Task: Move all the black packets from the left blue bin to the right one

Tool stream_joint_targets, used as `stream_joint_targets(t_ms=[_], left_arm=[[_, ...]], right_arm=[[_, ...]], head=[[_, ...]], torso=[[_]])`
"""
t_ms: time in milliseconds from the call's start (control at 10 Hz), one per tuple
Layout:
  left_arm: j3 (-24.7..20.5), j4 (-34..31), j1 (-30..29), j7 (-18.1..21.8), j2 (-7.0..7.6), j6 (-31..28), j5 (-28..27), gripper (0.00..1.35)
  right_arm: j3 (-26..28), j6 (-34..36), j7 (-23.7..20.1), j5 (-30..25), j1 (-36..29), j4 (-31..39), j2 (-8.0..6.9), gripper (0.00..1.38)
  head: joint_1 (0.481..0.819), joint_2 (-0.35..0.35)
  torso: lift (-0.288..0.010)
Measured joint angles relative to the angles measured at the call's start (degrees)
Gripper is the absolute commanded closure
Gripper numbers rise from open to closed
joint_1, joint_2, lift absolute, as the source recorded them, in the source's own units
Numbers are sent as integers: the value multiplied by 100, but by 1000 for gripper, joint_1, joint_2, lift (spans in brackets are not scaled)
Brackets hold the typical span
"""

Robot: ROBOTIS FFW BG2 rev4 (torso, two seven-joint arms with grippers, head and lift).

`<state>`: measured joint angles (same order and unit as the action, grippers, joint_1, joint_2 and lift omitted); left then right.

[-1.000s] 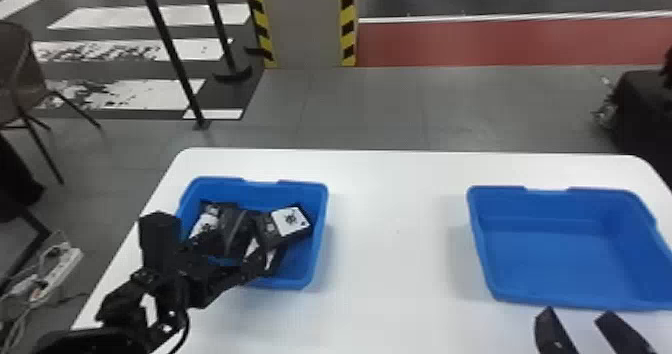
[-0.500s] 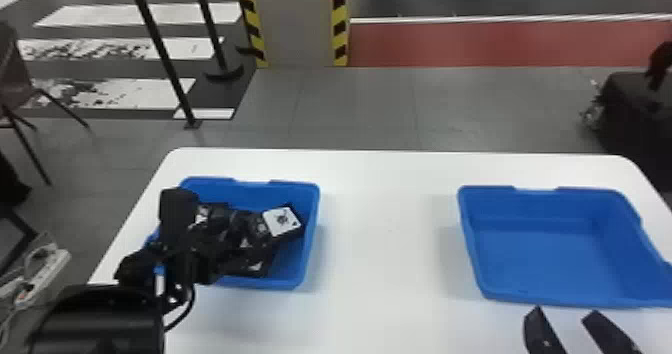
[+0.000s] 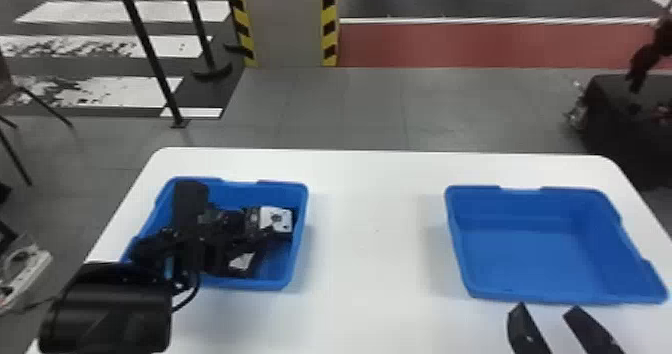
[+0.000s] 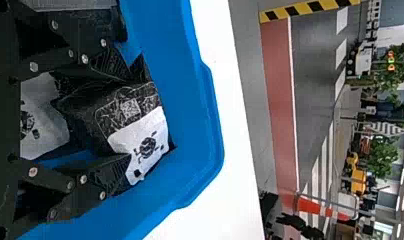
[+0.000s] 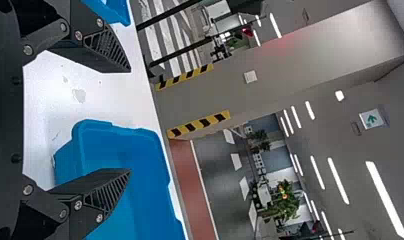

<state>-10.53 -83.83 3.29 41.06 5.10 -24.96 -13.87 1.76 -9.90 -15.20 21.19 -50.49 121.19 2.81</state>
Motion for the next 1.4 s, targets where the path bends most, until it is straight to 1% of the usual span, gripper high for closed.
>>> stream_joint_targets(t_ms=[100,200,300,400,600,700,800,900,1000,1100,1200,1400], left_arm=[[-68,10,-34,8,-41,59,25,1202],[-129,-23,-98,108,-59,107,66,1202],[-211,-250,-242,256,-68,84,105,1202],[-323,-799,-541,360,-95,-29,192,1202],[-564,-2227,-1342,465,-163,-310,501,1202],[-652,-2796,-1650,555,-188,-427,607,1202],[-691,-3216,-1883,646,-214,-485,737,1202],[-680,-3407,-2008,792,-246,-434,904,1202],[-595,-3453,-2048,883,-281,-356,1057,1202],[-461,-3462,-2048,933,-296,-307,1176,1202],[-339,-3461,-2005,975,-299,-286,1281,1202],[-151,-3298,-1850,1105,-284,-291,1440,1202]], right_arm=[[0,-10,0,7,-5,1,0,338],[0,-20,0,14,-11,9,0,338],[-9,-22,0,16,-11,27,0,338],[-24,-22,-2,21,-1,58,0,338],[-85,-22,-49,76,18,141,7,358],[-155,-22,-97,137,76,159,33,358],[-309,-19,-165,297,190,158,106,354],[-570,29,-313,603,392,59,252,352],[-892,122,-525,966,696,-131,444,352],[-1164,244,-738,1253,1005,-299,598,352],[-1291,465,-971,1418,1234,-385,653,351],[-1326,1022,-1509,1618,1612,-530,634,351]], head=[[695,64],[695,63],[695,63],[695,70],[695,96],[695,102],[695,116],[695,123],[695,145],[695,162],[695,167],[695,175]], torso=[[-110],[-110],[-110],[-110],[-110],[-110],[-110],[-110],[-110],[-110],[-110],[-110]])
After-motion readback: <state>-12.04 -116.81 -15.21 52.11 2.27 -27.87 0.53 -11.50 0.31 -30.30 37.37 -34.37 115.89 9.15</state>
